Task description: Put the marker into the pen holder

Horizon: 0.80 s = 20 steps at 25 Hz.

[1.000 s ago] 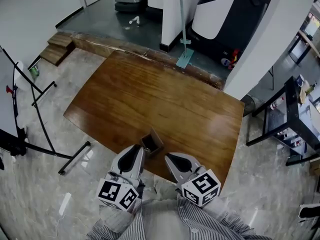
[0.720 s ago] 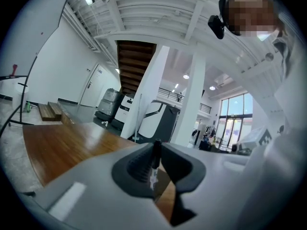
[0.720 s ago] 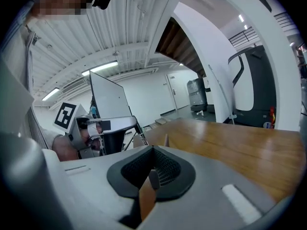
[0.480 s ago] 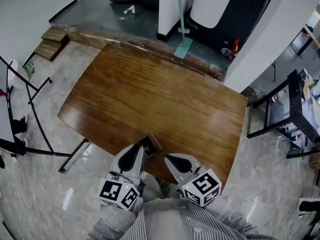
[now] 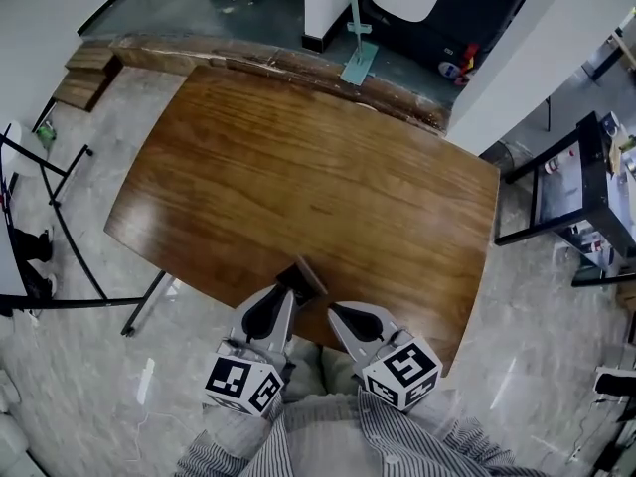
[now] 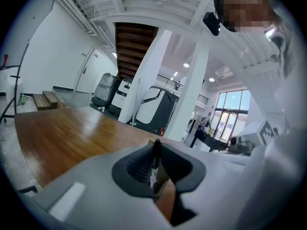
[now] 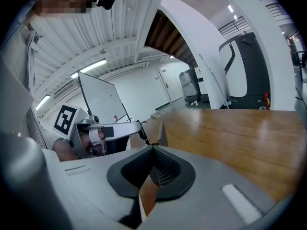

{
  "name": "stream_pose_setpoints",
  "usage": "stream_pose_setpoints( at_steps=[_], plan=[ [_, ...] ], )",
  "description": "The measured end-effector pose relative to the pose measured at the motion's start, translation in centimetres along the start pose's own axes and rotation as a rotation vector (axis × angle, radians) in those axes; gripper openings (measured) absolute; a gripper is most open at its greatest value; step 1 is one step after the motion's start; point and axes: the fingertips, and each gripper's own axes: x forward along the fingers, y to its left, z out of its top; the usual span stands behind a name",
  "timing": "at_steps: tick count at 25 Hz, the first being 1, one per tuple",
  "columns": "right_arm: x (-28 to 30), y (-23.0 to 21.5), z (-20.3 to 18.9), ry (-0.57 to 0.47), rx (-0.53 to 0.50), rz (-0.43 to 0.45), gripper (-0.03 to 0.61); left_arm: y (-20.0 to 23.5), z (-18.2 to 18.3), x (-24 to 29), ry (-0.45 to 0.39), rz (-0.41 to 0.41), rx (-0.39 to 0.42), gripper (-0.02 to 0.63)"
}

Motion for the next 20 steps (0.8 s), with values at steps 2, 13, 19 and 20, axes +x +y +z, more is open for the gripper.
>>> stream_pose_setpoints(
  at_steps=[2,13,19,20],
  plan=[
    [0.3,0.0,-0.5,0.01,0.015,-0.003,0.0,0.3,-0.5,0.4,0.018,-0.007,-0.008,0.048],
    [1.8,-0.9,-3.1,0.044,0.094,-0.014,0.0,1.1,-3.7,2.6,0.098,-0.035,-0.002,0.048],
    [1.8,-1.0,-3.4,0.04,0.122,-0.016,0.0,1.1,-4.0,3.1,0.109,-0.035,0.044,0.049],
    [1.7,-1.1,-3.5,0.038,0.124,-0.018,0.0,1.1,-4.1,3.2,0.11,-0.029,0.055,0.049]
  ],
)
